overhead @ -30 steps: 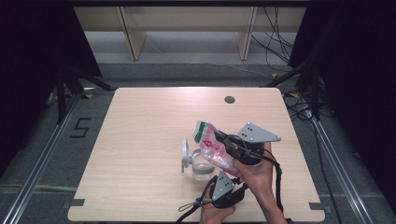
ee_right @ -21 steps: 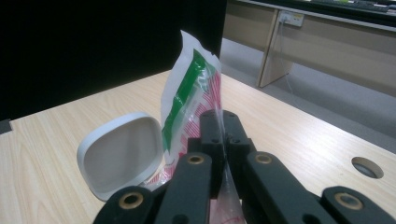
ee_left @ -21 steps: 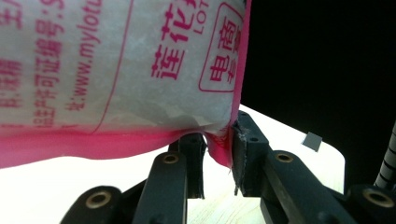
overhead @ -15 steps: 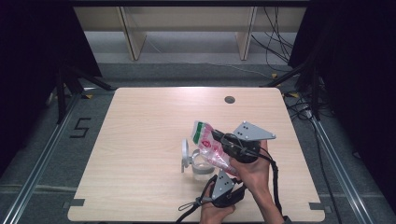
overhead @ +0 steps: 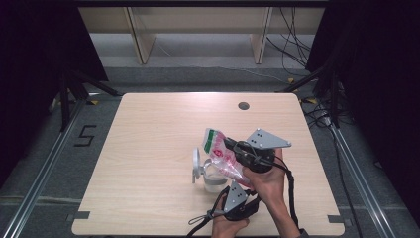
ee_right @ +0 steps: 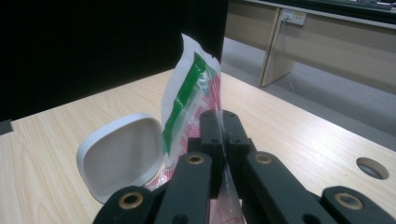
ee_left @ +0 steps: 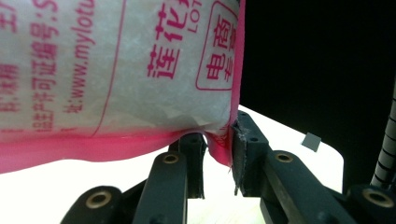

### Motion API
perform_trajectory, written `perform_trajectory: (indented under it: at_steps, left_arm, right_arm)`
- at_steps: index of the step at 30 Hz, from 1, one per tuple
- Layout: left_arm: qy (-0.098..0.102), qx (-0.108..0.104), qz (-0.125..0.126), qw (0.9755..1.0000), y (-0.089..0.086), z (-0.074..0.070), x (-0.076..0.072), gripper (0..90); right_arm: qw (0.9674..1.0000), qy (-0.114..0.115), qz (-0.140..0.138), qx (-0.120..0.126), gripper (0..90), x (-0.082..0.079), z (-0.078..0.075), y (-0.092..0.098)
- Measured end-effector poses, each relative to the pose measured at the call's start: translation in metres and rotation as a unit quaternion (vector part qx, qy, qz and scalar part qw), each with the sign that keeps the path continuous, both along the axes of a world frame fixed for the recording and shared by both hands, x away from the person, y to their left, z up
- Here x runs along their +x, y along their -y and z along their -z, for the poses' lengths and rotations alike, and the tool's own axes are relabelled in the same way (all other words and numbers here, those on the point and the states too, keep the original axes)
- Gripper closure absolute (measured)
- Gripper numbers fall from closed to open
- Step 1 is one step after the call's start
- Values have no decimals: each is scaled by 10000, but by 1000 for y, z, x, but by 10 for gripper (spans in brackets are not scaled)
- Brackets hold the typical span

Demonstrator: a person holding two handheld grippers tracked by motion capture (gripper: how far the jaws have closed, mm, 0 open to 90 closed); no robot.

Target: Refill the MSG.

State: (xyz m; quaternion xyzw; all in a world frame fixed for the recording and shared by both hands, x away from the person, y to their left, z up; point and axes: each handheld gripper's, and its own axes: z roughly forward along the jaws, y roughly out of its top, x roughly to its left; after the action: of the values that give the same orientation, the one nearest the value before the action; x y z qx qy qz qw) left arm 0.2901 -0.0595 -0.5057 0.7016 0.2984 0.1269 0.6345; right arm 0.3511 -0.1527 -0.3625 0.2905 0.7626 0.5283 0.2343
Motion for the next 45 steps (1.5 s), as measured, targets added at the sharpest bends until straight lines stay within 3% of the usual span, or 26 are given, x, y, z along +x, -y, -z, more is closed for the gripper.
perform_trajectory:
  at_steps: [3, 5, 6, 12, 15, 16, 18, 20, 21, 26, 27, 31, 35, 45]
  left_arm:
    - [-6, -22, -3, 10000, 0, 0, 0, 755]
    - [2, -6, -26, 10000, 0, -1, 1, 754]
    - [-11, 12, -33, 10000, 0, -2, 1, 755]
    - [-16, -23, -40, 10000, 0, -2, 1, 756]
    - [-7, -24, -49, 10000, 0, -3, 0, 756]
    - [-35, 44, -81, 10000, -1, -3, 0, 756]
    - [1, -29, -34, 10000, -1, -2, 1, 756]
    - [4, -43, -38, 10000, 0, -3, 1, 756]
    - [-23, 32, -81, 10000, -1, -4, 0, 756]
    - [1, -49, -44, 10000, 0, -3, 1, 756]
    - [-27, 31, -82, 10000, -1, -4, 0, 756]
    - [-10, -57, -44, 10000, 0, -3, 1, 756]
    - [-44, 17, -78, 10000, -1, -5, 0, 756]
    - [-15, -72, -55, 10000, 0, -5, 2, 756]
  right_arm:
    - [9999, -10, -120, 35, 900, 1, 0, -1]
    - [9999, 77, -75, -57, 900, 2, -1, -1]
    - [9999, -44, -96, 1, 900, 1, -1, -2]
    - [10000, 52, -31, -20, 900, 2, -1, -3]
    - [9999, -146, -55, 26, 900, -1, -1, -6]
    - [9999, -22, -92, -35, 900, 1, -1, -5]
    - [9999, 58, -115, -47, 900, 2, -1, -6]
    - [9999, -150, -66, 35, 900, -1, -1, -7]
    - [9999, -123, -55, 10, 900, 0, -1, -7]
    - [9999, -96, -121, 6, 900, 0, 0, -7]
    - [9999, 3, -126, -22, 900, 1, -1, -7]
    - [9999, 16, -101, -3, 900, 2, 0, -7]
    - [9999, 1, -115, -4, 900, 2, -1, -7]
    - [9999, -7, -102, -32, 900, 3, -1, -10]
